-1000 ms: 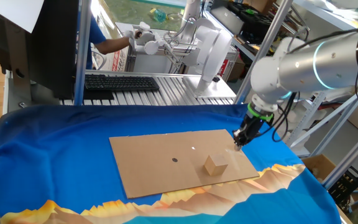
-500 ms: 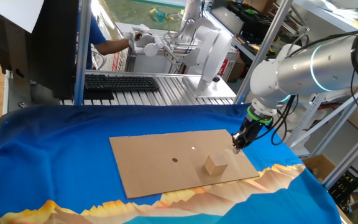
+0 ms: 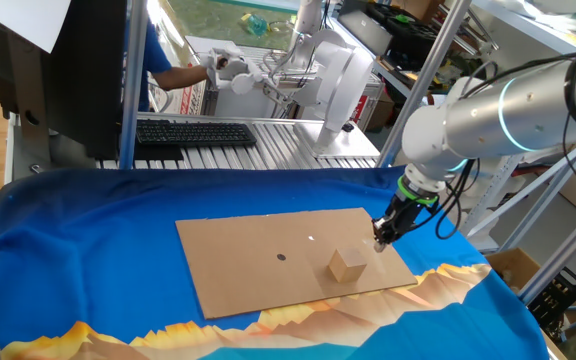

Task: Use the gripper to push the small block from left to right

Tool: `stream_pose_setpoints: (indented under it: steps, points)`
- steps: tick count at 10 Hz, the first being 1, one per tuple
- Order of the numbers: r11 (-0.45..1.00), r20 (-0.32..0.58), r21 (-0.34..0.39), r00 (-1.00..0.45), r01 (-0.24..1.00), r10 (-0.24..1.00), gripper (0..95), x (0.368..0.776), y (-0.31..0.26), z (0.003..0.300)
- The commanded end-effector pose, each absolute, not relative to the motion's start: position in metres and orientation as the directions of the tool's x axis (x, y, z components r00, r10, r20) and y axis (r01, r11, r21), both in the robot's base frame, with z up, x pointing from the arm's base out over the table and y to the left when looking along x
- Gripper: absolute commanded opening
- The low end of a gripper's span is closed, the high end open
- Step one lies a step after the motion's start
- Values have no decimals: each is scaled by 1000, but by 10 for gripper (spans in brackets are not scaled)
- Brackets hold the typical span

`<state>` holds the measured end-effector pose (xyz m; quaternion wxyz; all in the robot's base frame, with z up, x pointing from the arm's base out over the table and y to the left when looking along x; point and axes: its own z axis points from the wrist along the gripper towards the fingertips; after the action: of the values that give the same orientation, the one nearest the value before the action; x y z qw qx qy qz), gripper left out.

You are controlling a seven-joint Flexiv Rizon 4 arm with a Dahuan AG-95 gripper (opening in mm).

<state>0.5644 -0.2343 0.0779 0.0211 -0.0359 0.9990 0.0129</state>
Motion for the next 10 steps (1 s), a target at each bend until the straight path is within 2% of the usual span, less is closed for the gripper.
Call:
stream_pose_setpoints:
  steps: [1,3,6,7,10]
  points:
    - [997,-37,30,-997,-70,-68,0,563,-234,79]
    - [997,-32,34,-997,-69,-68,0,563,-234,79]
    - [997,-17,7,-997,-75,-75,0,563,-234,79]
    - [996,-7,-24,-996,-90,-91,0,563,-234,79]
    - [995,14,-36,-996,-92,-92,0,563,-234,79]
